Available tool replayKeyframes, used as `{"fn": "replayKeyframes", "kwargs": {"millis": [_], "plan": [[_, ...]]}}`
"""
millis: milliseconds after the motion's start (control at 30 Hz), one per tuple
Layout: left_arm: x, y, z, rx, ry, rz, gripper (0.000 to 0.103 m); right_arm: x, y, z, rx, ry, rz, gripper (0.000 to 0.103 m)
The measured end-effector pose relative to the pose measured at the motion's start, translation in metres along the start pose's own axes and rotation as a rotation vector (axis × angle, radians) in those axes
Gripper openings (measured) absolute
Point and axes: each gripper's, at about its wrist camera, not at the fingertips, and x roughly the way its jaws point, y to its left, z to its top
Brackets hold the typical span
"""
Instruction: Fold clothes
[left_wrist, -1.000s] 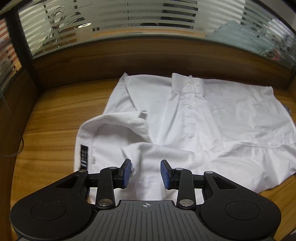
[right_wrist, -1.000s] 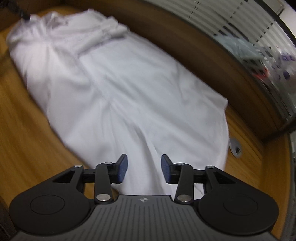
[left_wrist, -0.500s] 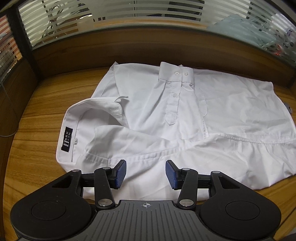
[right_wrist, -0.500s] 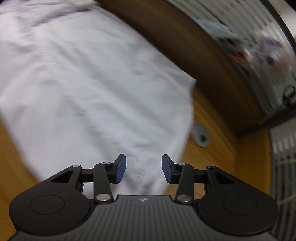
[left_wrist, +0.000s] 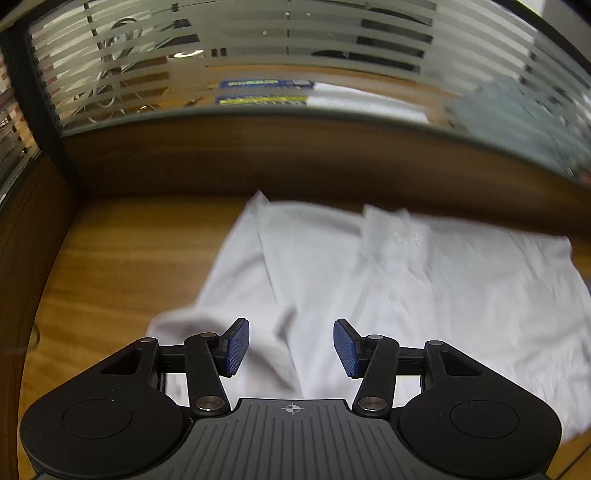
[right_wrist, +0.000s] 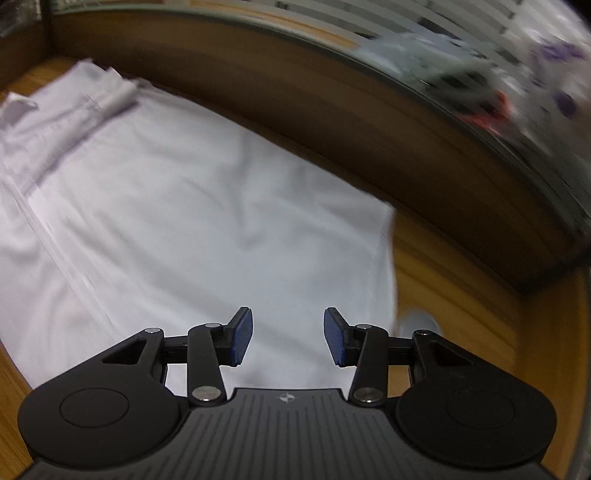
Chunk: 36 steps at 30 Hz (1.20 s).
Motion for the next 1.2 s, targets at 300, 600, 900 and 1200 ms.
{"fn": "replayKeyframes", "kwargs": {"millis": [300, 600, 900, 1200], "plan": [[0.077, 0.042, 0.073, -0.124, 0.029, -0.031, 0.054, 0.062, 0.001, 0.093, -0.109, -0.004, 0.1, 0.057], [0.146, 0.051, 0.103, -0.248, 0.08, -0.046, 0.054, 0.135, -0.014, 0.153, -0.17, 0.022, 0.152, 0.057], [0.171, 0.04, 0.103, -0.261, 0.076, -0.035, 0.036, 0.157, -0.024, 0.166, -0.178, -0.001, 0.21, 0.064], [0.17, 0.027, 0.086, -0.246, 0.076, -0.061, 0.003, 0.163, -0.022, 0.176, -0.22, 0.001, 0.303, 0.029]]}}
